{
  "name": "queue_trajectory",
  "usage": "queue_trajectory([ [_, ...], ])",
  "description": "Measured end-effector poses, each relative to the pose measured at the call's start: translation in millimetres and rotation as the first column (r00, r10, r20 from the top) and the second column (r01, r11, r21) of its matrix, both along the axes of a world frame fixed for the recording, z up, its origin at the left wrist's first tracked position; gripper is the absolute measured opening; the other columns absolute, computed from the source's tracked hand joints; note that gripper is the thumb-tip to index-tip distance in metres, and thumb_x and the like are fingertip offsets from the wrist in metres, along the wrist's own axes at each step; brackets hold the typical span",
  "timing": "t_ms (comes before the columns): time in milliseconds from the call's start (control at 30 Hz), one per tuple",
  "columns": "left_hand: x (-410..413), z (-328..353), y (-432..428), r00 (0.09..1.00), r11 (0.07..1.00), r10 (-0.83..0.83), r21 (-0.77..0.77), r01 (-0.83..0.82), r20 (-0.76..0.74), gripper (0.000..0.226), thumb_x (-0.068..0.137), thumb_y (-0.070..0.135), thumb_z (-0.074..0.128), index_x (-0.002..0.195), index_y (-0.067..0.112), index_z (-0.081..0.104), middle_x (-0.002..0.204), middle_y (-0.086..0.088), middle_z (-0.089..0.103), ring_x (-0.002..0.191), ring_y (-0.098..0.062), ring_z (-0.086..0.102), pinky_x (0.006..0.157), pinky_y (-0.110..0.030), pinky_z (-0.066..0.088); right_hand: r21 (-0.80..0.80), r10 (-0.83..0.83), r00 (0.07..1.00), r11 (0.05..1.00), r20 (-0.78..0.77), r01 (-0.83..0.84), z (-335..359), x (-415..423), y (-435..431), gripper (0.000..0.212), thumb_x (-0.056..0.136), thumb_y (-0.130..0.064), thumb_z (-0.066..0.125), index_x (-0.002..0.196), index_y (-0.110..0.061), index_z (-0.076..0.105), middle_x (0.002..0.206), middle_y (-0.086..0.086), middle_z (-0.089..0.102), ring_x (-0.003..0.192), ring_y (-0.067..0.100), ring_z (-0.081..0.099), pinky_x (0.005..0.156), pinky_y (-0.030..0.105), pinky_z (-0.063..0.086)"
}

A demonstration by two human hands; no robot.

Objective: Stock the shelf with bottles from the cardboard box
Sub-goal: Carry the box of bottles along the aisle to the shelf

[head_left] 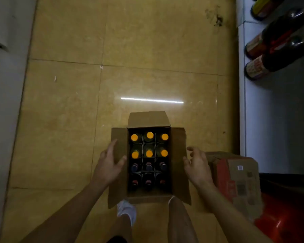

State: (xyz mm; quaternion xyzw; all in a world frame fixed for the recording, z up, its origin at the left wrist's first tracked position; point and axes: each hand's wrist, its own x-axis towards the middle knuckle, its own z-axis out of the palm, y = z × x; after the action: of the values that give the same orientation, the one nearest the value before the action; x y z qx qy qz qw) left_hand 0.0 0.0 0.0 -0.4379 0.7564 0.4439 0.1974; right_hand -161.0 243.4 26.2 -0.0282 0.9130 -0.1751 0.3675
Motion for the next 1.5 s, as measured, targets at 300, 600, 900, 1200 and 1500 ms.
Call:
queue_trajectory([
  [300, -61.9, -36.5, 13.1, 0.998, 0.981, 0.007, -0.195, 0.004, 0.057, 0.08, 0.098, 0.024, 0.062, 0.159, 0.031, 0.012, 0.096, -0.006, 0.066, 0.084, -0.029, 0.066, 0.069, -0.039, 0.054, -0.025, 0.123, 0.983, 0.992, 0.138, -0.121, -52.0, -44.1, -16.4, 0.037, 0.104, -0.03, 0.055, 0.137, -0.02, 0.043, 0.122, 0.007, 0.067, 0.104, 0.029, 0.066, 0.077, 0.038, 0.051],
  [600, -108.1, -48.3, 4.1, 0.914, 0.985, -0.051, -0.134, 0.113, 0.402, 0.023, 0.102, 0.03, 0.045, 0.116, 0.011, 0.047, 0.106, -0.017, 0.067, 0.095, -0.036, 0.064, 0.076, -0.038, 0.049, 0.064, 0.307, 0.927, 0.943, 0.214, -0.327, -69.5, -87.7, -41.4, 0.028, 0.106, -0.036, 0.043, 0.107, -0.01, 0.053, 0.104, 0.017, 0.067, 0.092, 0.036, 0.063, 0.069, 0.033, 0.04],
  [900, -100.9, -56.3, -10.6, 0.903, 0.927, -0.208, -0.22, 0.305, 0.375, 0.036, 0.107, 0.036, 0.035, 0.126, 0.014, 0.056, 0.118, -0.017, 0.066, 0.102, -0.038, 0.066, 0.075, -0.036, 0.046, 0.143, 0.306, 0.904, 0.922, 0.298, -0.359, -82.4, -94.0, -62.8, 0.047, 0.107, -0.046, 0.036, 0.109, -0.01, 0.067, 0.12, 0.017, 0.069, 0.112, 0.035, 0.064, 0.088, 0.035, 0.049],
  [1200, -98.0, -56.4, -28.4, 0.856, 0.881, -0.397, -0.127, 0.457, 0.33, 0.031, 0.107, 0.023, 0.041, 0.131, 0.008, 0.051, 0.111, -0.014, 0.073, 0.099, -0.033, 0.07, 0.074, -0.033, 0.049, 0.173, 0.253, 0.921, 0.934, 0.297, -0.312, -78.4, -77.3, -78.7, 0.026, 0.106, -0.029, 0.042, 0.088, -0.015, 0.051, 0.111, 0.015, 0.07, 0.104, 0.033, 0.065, 0.072, 0.028, 0.033],
  [1500, -106.0, -53.4, -41.4, 0.89, 0.908, -0.372, -0.098, 0.408, 0.263, 0.025, 0.106, 0.025, 0.041, 0.122, 0.012, 0.055, 0.107, -0.012, 0.072, 0.1, -0.031, 0.069, 0.071, -0.027, 0.039, 0.219, 0.17, 0.949, 0.948, 0.266, -0.232, -63.5, -86.3, -86.2, 0.037, 0.109, -0.035, 0.039, 0.107, -0.011, 0.067, 0.112, 0.014, 0.073, 0.106, 0.032, 0.066, 0.071, 0.03, 0.037],
])
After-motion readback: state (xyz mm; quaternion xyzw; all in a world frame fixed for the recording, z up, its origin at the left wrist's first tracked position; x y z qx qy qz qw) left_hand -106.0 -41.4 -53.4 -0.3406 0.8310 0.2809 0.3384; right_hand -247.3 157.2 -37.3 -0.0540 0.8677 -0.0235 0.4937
